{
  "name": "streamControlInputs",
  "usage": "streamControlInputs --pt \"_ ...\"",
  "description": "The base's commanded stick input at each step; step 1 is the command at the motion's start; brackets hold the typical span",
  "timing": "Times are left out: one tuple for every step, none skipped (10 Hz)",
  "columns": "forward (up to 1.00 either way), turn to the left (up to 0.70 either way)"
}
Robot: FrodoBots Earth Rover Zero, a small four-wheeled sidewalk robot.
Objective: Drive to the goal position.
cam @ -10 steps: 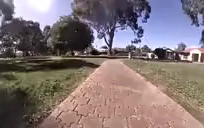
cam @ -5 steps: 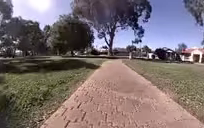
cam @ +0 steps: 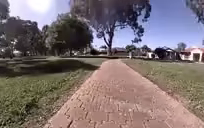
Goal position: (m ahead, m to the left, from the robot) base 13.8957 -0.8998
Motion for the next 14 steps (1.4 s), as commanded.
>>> streamControlInputs --pt "0.70 0.00" --pt "0.70 0.00" --pt "0.70 0.00" --pt "0.70 0.00" --pt "0.70 0.00" --pt "0.70 0.00" --pt "0.70 0.00" --pt "0.70 0.00" --pt "0.70 0.00" --pt "0.70 0.00" --pt "0.70 0.00" --pt "0.70 0.00" --pt "0.70 0.00" --pt "0.70 0.00"
